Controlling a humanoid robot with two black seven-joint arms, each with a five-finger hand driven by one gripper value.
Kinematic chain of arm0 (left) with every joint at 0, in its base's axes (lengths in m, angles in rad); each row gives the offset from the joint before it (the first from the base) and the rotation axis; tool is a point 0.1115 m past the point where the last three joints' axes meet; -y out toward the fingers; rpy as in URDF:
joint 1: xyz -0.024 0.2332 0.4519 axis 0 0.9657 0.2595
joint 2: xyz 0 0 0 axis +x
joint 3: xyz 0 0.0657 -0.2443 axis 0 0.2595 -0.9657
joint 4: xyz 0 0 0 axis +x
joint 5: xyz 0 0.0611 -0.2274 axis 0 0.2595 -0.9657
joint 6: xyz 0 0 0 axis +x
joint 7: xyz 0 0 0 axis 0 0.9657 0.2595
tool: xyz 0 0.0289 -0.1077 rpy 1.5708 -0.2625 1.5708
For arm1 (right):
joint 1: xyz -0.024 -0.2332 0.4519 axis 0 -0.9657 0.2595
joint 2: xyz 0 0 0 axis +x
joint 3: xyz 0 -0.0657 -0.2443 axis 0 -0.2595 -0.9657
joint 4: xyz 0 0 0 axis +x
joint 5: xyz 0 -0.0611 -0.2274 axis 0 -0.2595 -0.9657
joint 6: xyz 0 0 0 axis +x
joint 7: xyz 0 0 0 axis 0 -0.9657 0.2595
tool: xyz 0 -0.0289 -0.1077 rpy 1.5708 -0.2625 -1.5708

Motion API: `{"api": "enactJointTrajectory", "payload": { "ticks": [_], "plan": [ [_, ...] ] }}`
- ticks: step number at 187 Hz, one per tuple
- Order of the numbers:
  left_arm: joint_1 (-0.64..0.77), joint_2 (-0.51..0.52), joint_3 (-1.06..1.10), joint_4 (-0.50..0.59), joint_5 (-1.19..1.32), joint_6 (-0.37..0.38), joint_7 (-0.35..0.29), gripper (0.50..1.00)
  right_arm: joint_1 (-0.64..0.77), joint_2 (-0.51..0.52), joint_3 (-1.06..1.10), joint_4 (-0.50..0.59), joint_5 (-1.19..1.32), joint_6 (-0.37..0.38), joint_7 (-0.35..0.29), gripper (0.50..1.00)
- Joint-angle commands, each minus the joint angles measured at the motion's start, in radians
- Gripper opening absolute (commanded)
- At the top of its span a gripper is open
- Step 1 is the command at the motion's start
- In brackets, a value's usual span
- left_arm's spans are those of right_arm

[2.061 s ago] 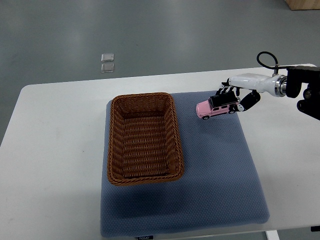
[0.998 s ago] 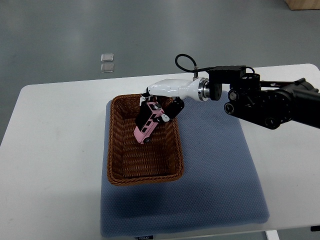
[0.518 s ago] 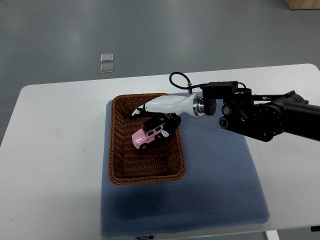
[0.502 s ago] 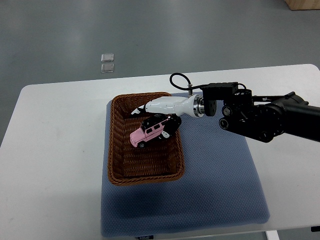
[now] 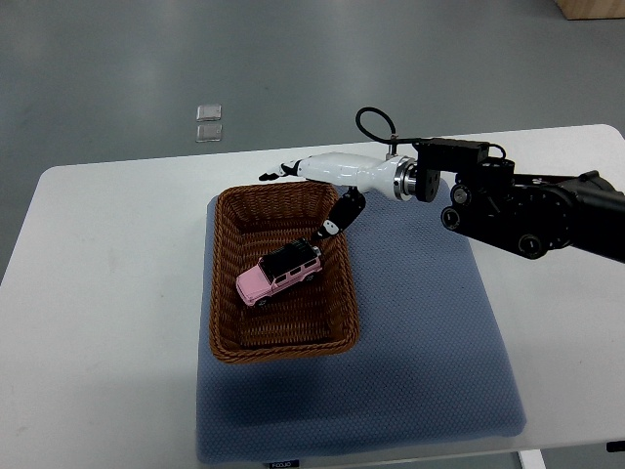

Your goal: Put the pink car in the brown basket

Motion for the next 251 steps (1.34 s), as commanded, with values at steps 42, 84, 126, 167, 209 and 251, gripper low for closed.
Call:
{"api": "enactJointTrajectory", "payload": {
  "ticks": [42, 84, 126, 167, 209, 251],
  "plan": [
    [0.0, 0.0, 0.0, 0.0, 0.0, 0.0, 0.0, 1.0, -0.079, -0.086, 0.127, -0.09, 0.421, -0.003, -0.047, 0.911],
    [0.0, 0.0, 0.0, 0.0, 0.0, 0.0, 0.0, 1.0, -0.229, -0.099, 0.255, -0.196, 0.728, -0.039, -0.048, 0.911],
    [0.0, 0.0, 0.0, 0.0, 0.0, 0.0, 0.0, 1.0, -0.35, -0.123, 0.432, -0.211, 0.909, -0.04, -0.047, 0.913],
    [0.0, 0.0, 0.0, 0.0, 0.0, 0.0, 0.0, 1.0, -0.438, -0.123, 0.568, -0.211, 0.947, -0.042, -0.041, 0.913],
    [0.0, 0.0, 0.0, 0.0, 0.0, 0.0, 0.0, 1.0, -0.445, -0.119, 0.581, -0.211, 0.947, -0.039, -0.041, 0.913],
    [0.0, 0.0, 0.0, 0.0, 0.0, 0.0, 0.0, 1.0, -0.459, -0.113, 0.578, -0.211, 0.947, -0.04, -0.037, 0.913]
  ]
}}
